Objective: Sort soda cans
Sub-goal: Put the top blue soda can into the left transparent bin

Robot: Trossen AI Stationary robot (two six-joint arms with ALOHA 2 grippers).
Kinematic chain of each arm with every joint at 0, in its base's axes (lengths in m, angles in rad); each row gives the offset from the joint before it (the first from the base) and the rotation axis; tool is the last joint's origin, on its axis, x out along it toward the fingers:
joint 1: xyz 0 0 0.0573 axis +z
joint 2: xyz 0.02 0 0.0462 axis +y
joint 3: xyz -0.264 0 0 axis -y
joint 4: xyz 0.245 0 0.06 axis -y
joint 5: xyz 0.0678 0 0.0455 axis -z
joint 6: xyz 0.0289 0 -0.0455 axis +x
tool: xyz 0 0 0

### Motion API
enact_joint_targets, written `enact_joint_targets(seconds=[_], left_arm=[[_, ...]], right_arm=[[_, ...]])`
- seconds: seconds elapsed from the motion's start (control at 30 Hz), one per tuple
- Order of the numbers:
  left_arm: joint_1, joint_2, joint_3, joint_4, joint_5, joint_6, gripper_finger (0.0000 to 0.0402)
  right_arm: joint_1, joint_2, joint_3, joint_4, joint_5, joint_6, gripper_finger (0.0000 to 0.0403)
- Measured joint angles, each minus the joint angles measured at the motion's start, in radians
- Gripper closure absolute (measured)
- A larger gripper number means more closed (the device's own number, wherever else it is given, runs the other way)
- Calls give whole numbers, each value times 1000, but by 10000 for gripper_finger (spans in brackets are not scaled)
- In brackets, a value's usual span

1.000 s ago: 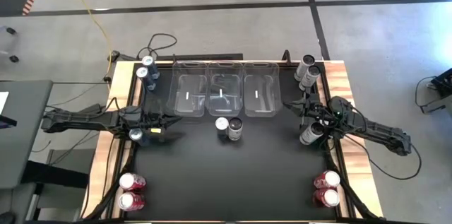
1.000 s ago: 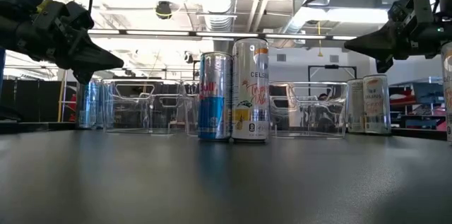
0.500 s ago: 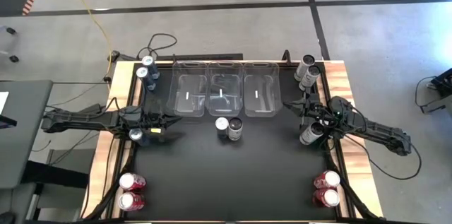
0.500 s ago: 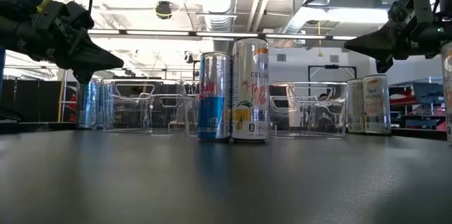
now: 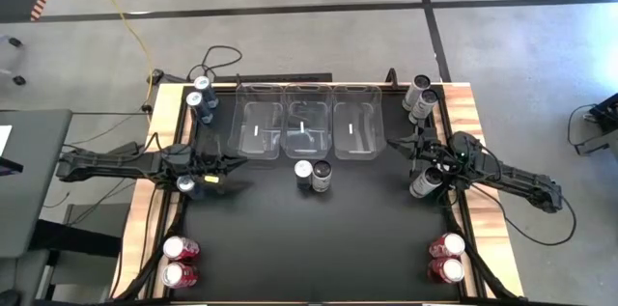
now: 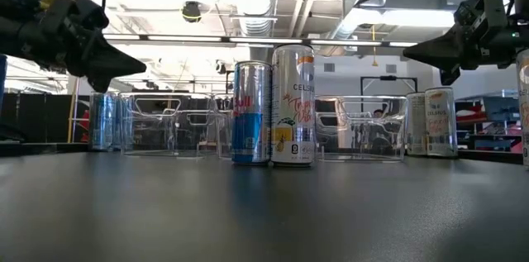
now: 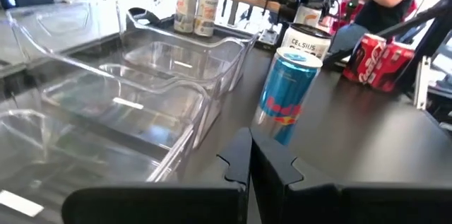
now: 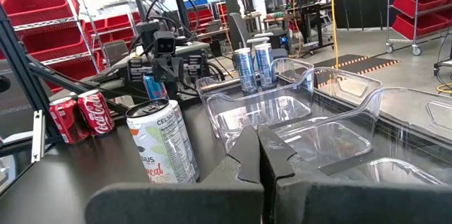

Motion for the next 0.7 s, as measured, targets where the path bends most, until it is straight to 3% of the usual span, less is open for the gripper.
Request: enact_joint_targets(seconds=[0.37,0.7], left_arm=[[0,0,0,10,5,-331,396],[0,0,0,130,-37,-327,396]], right_arm=[[0,0,0,0,0,0,403],[-13,1,0,78,28,-37,403]])
